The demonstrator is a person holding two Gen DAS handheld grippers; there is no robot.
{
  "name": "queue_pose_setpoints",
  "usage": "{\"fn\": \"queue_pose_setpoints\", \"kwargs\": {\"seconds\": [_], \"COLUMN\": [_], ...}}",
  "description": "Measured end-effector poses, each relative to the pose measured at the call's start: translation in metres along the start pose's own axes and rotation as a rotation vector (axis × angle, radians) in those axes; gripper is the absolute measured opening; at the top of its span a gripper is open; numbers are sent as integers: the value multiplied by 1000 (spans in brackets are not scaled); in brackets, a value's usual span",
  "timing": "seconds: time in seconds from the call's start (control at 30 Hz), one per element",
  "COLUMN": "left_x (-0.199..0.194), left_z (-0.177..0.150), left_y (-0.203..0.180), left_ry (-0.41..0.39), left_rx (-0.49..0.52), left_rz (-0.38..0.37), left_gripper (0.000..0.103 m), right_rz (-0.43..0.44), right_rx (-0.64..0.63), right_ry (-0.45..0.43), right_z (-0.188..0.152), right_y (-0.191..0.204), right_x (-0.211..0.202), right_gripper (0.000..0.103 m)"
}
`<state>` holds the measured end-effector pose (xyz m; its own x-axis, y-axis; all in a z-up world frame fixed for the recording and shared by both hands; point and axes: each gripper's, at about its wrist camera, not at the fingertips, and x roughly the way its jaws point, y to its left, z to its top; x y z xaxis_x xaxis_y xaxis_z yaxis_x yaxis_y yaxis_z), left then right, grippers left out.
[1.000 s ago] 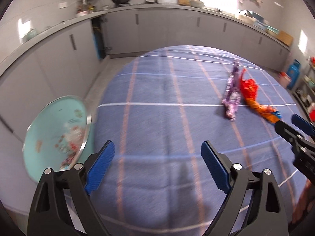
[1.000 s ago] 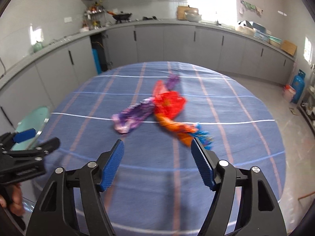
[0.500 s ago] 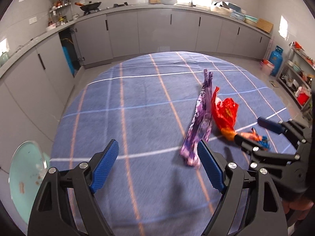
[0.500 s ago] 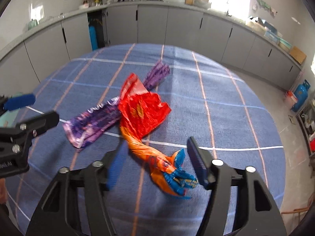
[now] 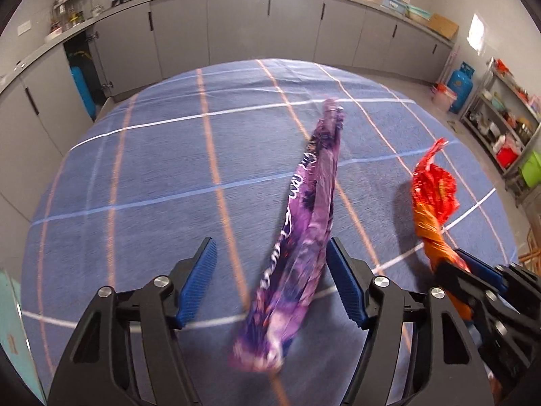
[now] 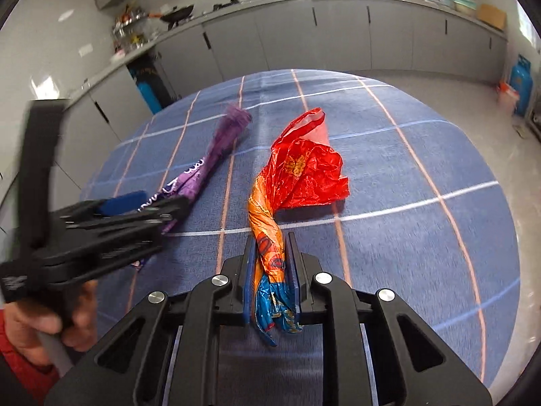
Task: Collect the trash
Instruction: 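Grasp the purple wrapper with the left tool while the right tool grasps the red-orange bag, then carry the purple wrapper and red-orange bag over the teal bin with both tools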
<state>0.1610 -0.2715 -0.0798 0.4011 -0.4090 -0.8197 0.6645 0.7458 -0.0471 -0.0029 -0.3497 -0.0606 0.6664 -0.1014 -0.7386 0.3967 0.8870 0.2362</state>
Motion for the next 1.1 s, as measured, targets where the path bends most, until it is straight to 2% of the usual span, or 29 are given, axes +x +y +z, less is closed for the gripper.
{"fn": "queue_pose_setpoints", "kwargs": {"seconds": [0.07,0.1,0.13,0.2,0.27,0.37,0.5,0.63,0.87,1.1], "left_x": [4,3,2,0,-3,-15,-45,-83,-143,-179], "left_z": [1,0,1,1,0,-4,-13,-31,-76,-120], "left_y": [-9,-11,-12,-10,-6,-3,1,18,63,118], "left_ry": [-21,-22,-22,-22,-20,-41,-95,-145,-192,-215], "left_rx": [42,45,44,34,9,-5,-1,-53,-145,-251], "left_rz": [47,39,31,4,-48,-43,14,64,183,252], "left_gripper": [55,47,34,18,7,5,5,5,5,5], "right_rz": [4,2,-1,-2,5,3,23,35,118,188], "right_rx": [3,1,2,9,15,12,-9,-63,-111,-158], "right_ry": [-6,-7,-10,-22,-39,-74,-104,-142,-174,-167], "right_z": [-2,-2,-3,-4,-5,-4,-2,-1,-8,-25], "right_y": [-1,0,1,3,3,6,18,39,94,164], "right_x": [-5,-6,-7,-11,-16,-24,-35,-47,-63,-66], "right_gripper": [18,18,18,18,18,18,18,18,18,18]}}
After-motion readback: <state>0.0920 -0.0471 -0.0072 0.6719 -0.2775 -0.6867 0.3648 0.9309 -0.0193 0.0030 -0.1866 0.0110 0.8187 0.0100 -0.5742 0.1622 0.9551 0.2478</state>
